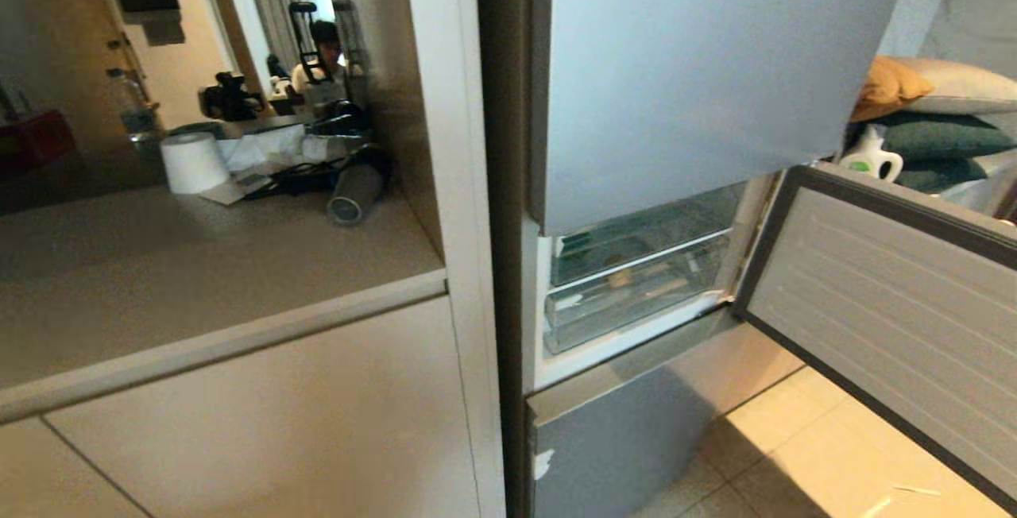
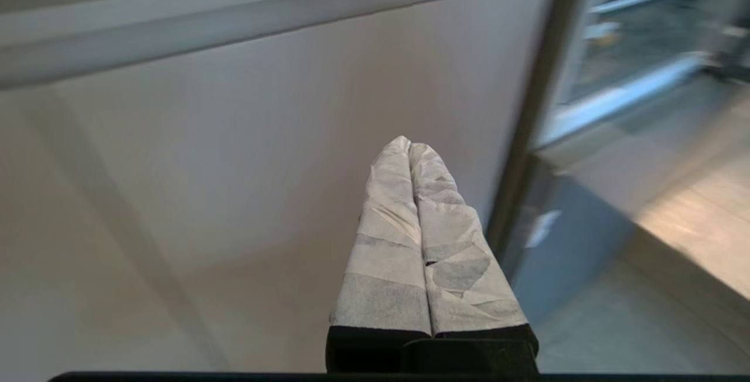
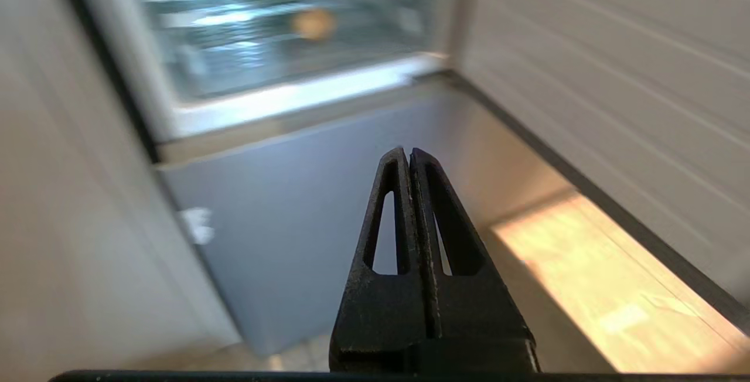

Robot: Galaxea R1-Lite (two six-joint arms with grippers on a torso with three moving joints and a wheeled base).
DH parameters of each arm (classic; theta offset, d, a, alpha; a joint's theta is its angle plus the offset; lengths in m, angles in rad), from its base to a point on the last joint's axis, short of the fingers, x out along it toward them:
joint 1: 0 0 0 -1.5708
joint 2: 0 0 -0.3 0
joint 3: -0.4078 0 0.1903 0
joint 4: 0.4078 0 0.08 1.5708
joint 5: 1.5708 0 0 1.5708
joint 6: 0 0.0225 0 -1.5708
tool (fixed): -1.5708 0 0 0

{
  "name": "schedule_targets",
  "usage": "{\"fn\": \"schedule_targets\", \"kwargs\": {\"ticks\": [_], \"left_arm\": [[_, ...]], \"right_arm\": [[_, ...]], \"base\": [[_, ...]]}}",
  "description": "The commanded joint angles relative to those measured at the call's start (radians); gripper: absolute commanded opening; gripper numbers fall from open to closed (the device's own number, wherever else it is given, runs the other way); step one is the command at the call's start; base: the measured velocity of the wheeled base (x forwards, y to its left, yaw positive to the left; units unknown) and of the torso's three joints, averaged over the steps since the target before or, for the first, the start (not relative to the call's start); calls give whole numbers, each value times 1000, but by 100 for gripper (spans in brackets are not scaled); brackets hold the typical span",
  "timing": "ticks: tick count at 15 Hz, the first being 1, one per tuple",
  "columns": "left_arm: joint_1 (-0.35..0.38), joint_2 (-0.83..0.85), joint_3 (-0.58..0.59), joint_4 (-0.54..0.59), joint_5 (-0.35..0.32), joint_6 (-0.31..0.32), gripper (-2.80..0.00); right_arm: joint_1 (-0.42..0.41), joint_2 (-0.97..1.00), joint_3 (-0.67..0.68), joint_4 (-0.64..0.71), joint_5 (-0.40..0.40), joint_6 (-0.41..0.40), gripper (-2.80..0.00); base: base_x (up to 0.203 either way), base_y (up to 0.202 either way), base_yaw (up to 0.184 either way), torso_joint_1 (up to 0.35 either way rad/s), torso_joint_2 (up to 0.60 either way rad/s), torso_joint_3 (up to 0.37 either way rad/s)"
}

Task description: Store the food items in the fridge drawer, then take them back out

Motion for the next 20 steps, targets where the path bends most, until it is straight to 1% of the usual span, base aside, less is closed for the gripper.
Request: {"fn": "schedule_targets", "kwargs": {"ticks": [1, 10, 11, 13, 16, 18, 20], "left_arm": [[0, 0, 11, -1, 0, 0, -280], [0, 0, 11, -1, 0, 0, -280], [0, 0, 11, -1, 0, 0, -280], [0, 0, 11, -1, 0, 0, -280], [0, 0, 11, -1, 0, 0, -280], [0, 0, 11, -1, 0, 0, -280], [0, 0, 11, -1, 0, 0, -280]], "right_arm": [[0, 1, 0, 0, 0, 2, -280], [0, 1, 0, 1, 2, -6, -280], [0, 2, 0, 0, -2, 7, -280], [0, 1, 0, -1, -3, 20, -280], [0, 1, 0, 0, -1, 3, -280], [0, 1, -1, 1, -4, 27, -280], [-1, 1, -3, 2, -4, 29, -280]], "base": [[-1, 6, -178, 2, -1, 1], [0, 9, -176, 2, 0, 4], [-1, 9, -138, 2, 2, -2], [-2, 4, -43, -1, 1, 3], [0, 0, 0, 0, 0, 0], [0, 0, 0, 0, 0, 0], [0, 0, 0, 0, 0, 0]]}}
